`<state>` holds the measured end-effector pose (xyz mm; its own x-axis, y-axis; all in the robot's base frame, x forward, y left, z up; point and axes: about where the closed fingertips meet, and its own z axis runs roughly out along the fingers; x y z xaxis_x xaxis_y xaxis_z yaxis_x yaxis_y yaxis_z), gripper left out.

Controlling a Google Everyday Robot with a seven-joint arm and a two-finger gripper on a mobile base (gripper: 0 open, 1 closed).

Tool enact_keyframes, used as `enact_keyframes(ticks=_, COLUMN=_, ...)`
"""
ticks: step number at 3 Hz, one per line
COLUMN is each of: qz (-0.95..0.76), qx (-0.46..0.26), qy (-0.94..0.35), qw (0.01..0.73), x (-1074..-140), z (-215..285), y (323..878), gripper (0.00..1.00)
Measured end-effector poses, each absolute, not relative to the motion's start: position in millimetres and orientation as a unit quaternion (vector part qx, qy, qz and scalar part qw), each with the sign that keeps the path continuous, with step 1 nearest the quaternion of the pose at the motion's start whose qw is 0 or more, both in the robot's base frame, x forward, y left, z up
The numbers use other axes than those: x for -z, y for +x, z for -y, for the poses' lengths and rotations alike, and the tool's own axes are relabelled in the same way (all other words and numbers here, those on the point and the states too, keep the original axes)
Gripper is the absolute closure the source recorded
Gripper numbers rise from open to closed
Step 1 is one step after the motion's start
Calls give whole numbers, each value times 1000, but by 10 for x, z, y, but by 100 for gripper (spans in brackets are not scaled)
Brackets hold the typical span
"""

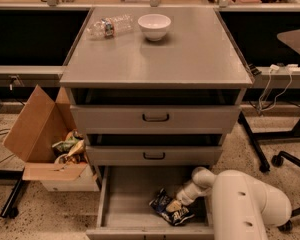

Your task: Pick blue chip bag from bottom drawer and place on counter

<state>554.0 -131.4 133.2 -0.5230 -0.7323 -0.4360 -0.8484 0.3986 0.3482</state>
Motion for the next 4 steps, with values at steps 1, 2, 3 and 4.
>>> enact_keyframes(ticks=1, qz=-817, qx=-273, qy=-486, qw=146, x=-1602, z=1299, y=5527, gripper=81)
enact_keyframes(ticks=2, qz=-788, qx=-284, qy=-501, qw=219, x=-2201, z=1334, y=5468, gripper=100)
enact_keyframes(ticks=3, qz=-751, qx=-271, qy=-516, qw=309, x=-3045, z=1736, y=5310, gripper=100)
enact_keyframes(ticks=4, qz=-751, qx=-271, qy=-516, qw=310, x=-3047, z=1736, y=5309, gripper=100)
